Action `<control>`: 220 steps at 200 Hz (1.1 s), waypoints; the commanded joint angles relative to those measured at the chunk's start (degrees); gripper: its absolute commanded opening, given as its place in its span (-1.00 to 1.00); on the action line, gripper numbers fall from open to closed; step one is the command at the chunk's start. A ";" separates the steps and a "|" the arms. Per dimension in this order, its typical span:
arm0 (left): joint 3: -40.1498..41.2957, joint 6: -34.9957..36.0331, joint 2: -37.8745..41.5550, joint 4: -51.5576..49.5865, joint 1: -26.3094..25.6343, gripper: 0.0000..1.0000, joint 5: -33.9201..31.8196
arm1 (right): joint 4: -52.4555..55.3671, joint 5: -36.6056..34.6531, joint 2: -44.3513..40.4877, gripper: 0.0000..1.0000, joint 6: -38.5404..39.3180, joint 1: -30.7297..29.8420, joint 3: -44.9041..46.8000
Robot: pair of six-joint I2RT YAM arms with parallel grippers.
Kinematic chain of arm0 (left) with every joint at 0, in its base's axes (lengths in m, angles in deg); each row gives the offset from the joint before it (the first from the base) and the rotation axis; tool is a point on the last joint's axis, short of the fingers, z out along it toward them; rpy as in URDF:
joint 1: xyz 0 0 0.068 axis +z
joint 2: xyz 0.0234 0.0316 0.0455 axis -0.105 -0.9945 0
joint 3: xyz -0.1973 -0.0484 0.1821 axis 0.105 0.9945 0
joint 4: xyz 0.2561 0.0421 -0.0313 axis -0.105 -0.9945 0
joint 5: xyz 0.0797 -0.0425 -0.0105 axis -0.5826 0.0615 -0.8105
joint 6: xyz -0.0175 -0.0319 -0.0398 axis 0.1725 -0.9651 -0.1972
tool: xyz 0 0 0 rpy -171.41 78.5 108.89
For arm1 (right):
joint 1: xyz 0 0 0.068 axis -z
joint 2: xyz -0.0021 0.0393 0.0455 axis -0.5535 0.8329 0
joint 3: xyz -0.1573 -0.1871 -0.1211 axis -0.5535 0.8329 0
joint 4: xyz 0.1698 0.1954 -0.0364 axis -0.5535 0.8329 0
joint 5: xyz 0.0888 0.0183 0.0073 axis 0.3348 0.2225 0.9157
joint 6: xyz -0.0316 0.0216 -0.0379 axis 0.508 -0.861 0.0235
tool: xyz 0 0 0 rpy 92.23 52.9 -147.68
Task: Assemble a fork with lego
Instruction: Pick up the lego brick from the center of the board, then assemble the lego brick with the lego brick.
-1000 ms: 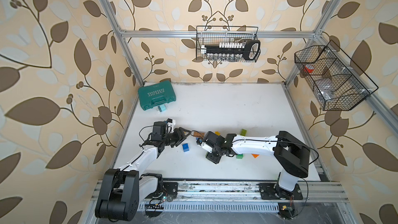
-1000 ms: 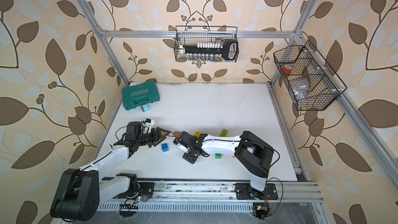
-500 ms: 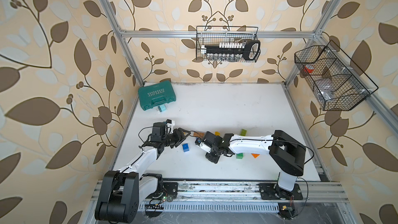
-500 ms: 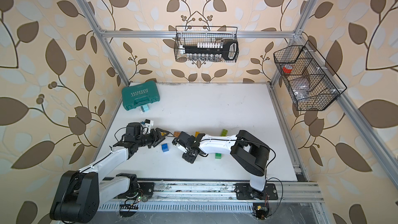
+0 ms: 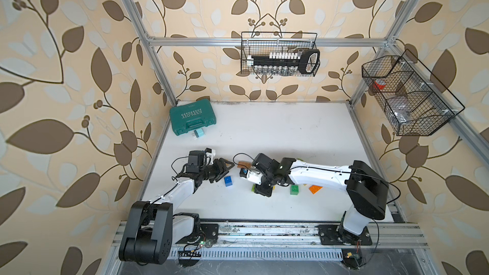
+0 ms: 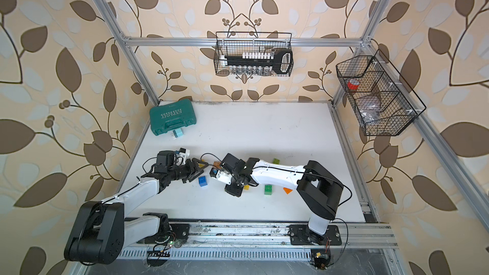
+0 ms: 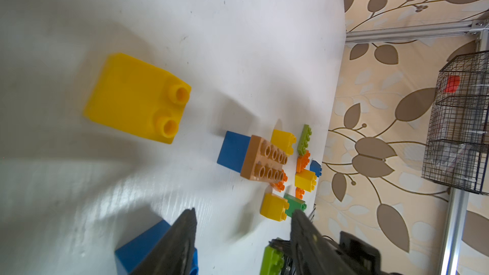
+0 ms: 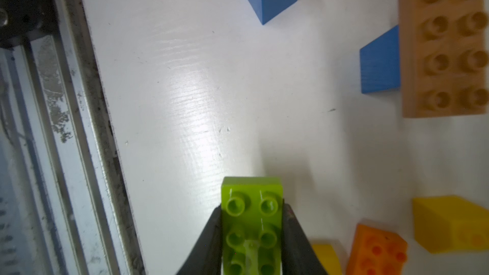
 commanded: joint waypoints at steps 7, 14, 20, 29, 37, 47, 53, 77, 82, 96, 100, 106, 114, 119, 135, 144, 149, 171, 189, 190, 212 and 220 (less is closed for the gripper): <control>-1.33 -1.62 -4.65 9.98 0.05 0.15 5.18 | 6.83 4.39 -0.70 -0.54 7.92 4.45 -5.86; -1.04 -2.55 -5.93 12.83 -0.35 0.15 5.70 | 7.38 4.49 -0.11 -0.54 9.15 5.48 -6.82; -1.07 -2.93 -6.98 14.44 -0.72 0.15 5.90 | 7.80 4.37 0.44 -0.54 10.08 6.31 -7.77; -1.58 -2.81 -8.45 15.98 -1.54 0.15 6.00 | 8.55 4.32 1.59 -0.54 11.13 7.52 -9.53; -2.29 -2.44 -9.67 16.66 -2.22 0.14 5.83 | 8.67 4.43 2.53 -0.54 11.79 8.59 -10.92; -2.81 -2.30 -11.40 17.97 -2.99 0.13 5.69 | 9.27 4.61 3.96 -0.54 12.90 9.66 -12.90; -3.09 -2.27 -12.28 18.67 -3.28 0.12 5.65 | 9.70 4.73 4.82 -0.54 13.60 9.92 -13.98; -3.42 -2.12 -16.03 21.28 -3.71 0.02 6.41 | 10.63 5.35 8.46 -0.54 15.94 10.36 -18.24; -3.40 -2.12 -16.52 22.11 -3.86 0.01 6.52 | 10.73 5.39 9.23 -0.54 16.09 10.31 -19.18; -3.38 -2.20 -18.18 24.11 -4.56 0.00 6.99 | 11.30 6.58 11.26 -0.54 16.62 10.38 -21.67; -3.35 -2.32 -18.74 24.80 -4.76 0.00 7.12 | 11.35 6.78 11.82 -0.54 16.65 10.39 -22.24; -3.40 -2.55 -19.44 25.63 -5.00 0.00 7.22 | 11.61 7.06 12.70 -0.54 16.84 10.40 -23.12; -3.53 -2.56 -20.55 26.06 -5.27 -0.01 7.31 | 11.75 7.18 13.60 -0.54 16.81 10.37 -24.07; -3.53 -2.56 -21.00 26.35 -5.38 -0.02 7.24 | 11.68 7.14 14.02 -0.54 16.84 10.38 -24.52; -2.98 -3.18 -22.53 28.73 -5.49 -0.05 7.48 | 11.65 7.27 15.39 -0.54 17.07 10.37 -25.50; -2.87 -3.73 -23.09 29.87 -5.65 -0.05 7.83 | 11.57 7.18 16.05 -0.54 16.98 10.40 -26.08; -2.93 -3.83 -23.37 29.97 -5.75 -0.06 7.93 | 11.65 7.18 16.45 -0.54 17.02 10.41 -26.38; -2.71 -3.70 -24.35 29.84 -5.82 -0.11 7.71 | 12.09 7.81 18.12 -0.53 16.85 10.43 -27.70; -1.93 -3.88 -24.40 30.24 -5.85 -0.15 7.36 | 12.45 8.32 19.20 -0.53 16.72 10.33 -28.61; -1.92 -3.88 -24.40 30.19 -5.85 -0.15 7.34 | 12.50 8.28 19.27 -0.53 16.76 10.31 -28.63; -1.48 -4.18 -24.56 30.79 -5.85 -0.17 7.56 | 13.02 7.45 20.30 -0.53 16.51 10.14 -29.47; -1.38 -4.32 -24.40 30.89 -5.85 -0.18 7.58 | 13.53 7.15 20.76 -0.53 16.31 10.13 -29.97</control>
